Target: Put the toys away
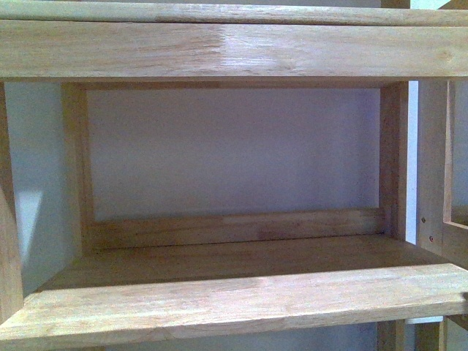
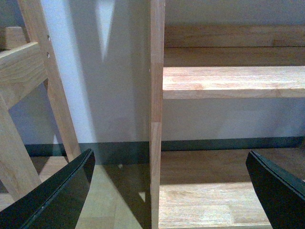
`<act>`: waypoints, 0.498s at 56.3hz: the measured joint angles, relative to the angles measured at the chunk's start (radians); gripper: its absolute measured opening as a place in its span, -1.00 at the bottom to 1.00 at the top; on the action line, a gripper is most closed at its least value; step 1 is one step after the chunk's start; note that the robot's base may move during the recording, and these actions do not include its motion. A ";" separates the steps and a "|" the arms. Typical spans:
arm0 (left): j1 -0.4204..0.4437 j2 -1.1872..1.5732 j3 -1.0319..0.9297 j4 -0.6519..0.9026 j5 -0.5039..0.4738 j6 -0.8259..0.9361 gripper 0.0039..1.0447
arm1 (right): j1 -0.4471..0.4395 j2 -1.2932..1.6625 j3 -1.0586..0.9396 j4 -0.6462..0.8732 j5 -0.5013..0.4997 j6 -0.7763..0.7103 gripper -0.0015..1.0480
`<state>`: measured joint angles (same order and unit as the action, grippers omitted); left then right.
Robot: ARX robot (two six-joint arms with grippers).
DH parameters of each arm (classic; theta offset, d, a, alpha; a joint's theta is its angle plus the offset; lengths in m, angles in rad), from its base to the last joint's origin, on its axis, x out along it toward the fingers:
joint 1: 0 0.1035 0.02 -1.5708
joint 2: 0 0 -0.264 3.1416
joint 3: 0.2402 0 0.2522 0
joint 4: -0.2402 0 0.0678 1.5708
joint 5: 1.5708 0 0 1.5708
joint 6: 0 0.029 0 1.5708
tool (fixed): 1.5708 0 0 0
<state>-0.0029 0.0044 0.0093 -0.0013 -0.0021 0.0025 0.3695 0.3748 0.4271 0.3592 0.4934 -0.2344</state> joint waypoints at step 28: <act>0.000 0.000 0.000 0.000 0.000 0.000 0.89 | 0.246 0.217 0.316 0.063 0.101 -0.193 -0.87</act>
<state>-0.0029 0.0044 0.0093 -0.0013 -0.0021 0.0025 0.6159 0.5919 0.7429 0.4217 0.5941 -0.4278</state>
